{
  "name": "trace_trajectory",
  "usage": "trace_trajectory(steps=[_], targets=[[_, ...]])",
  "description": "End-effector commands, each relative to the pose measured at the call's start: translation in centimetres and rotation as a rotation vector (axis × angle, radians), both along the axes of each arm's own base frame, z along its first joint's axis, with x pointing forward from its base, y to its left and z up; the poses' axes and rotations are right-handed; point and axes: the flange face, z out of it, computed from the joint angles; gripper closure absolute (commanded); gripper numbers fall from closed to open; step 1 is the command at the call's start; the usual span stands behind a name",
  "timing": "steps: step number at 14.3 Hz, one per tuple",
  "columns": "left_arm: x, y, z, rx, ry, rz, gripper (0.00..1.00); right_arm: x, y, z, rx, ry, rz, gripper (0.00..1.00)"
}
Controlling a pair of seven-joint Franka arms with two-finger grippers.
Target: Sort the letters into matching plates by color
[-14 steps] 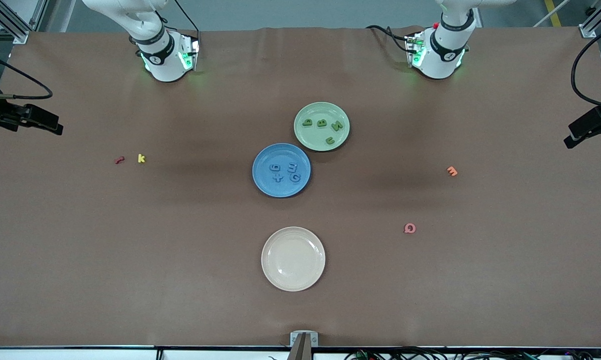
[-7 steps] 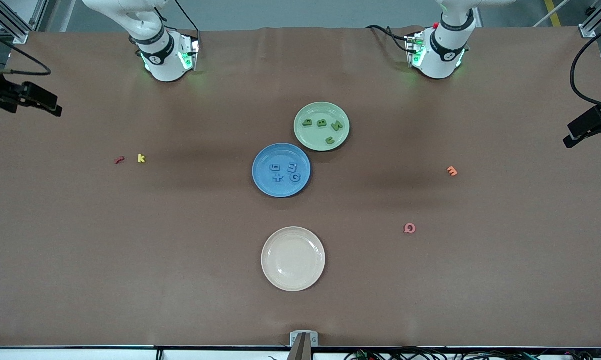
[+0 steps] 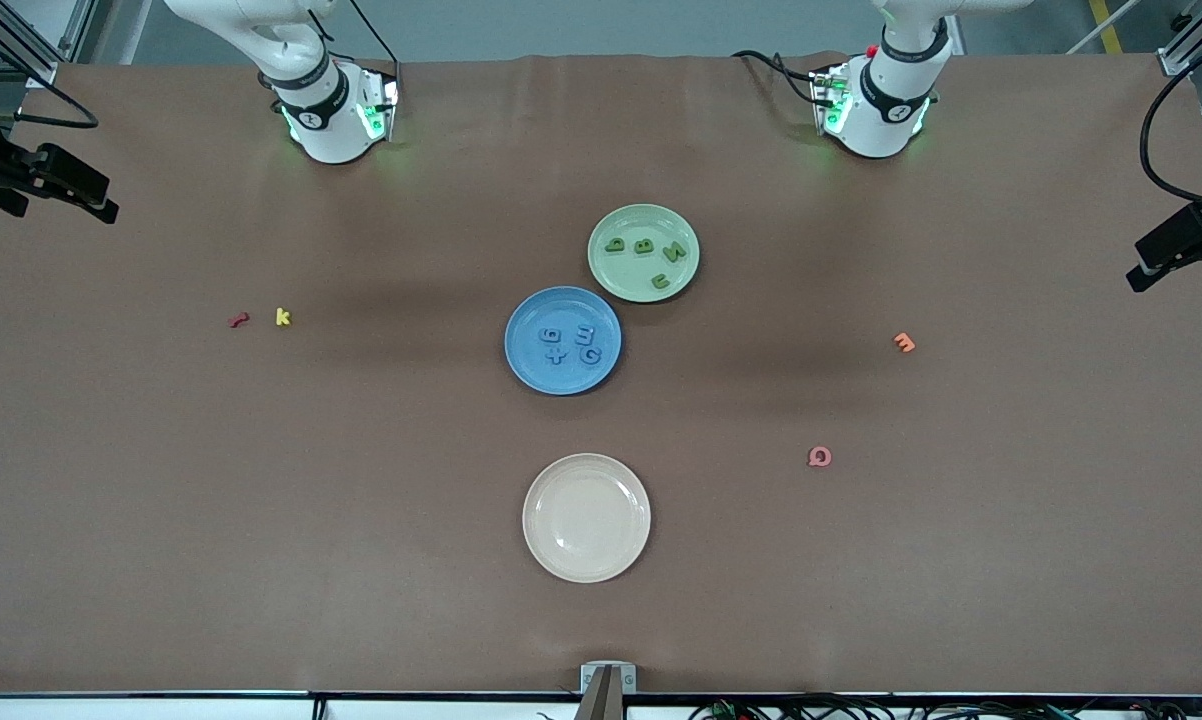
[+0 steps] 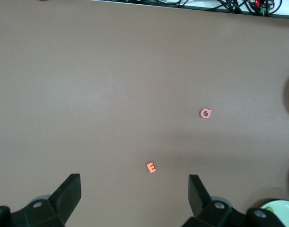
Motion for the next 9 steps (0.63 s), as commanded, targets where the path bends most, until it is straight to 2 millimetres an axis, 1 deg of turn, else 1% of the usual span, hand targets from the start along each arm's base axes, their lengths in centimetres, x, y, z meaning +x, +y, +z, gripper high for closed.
trace_trajectory(steps=[1,5,9], targets=[[-0.44,-0.81,0.71,0.004,-0.011,-0.035,0.0,-0.44,-0.05,0.27,0.022,-0.024,-0.012,0.0],[-0.44,-1.15,0.77,0.007,-0.011,-0.046,0.0,-0.37,0.44,0.33,0.051,-0.03,-0.007,0.0],[-0.54,-1.08,0.94,0.005,-0.014,-0.043,0.0,-0.44,0.27,0.54,0.065,-0.034,0.039,0.0]])
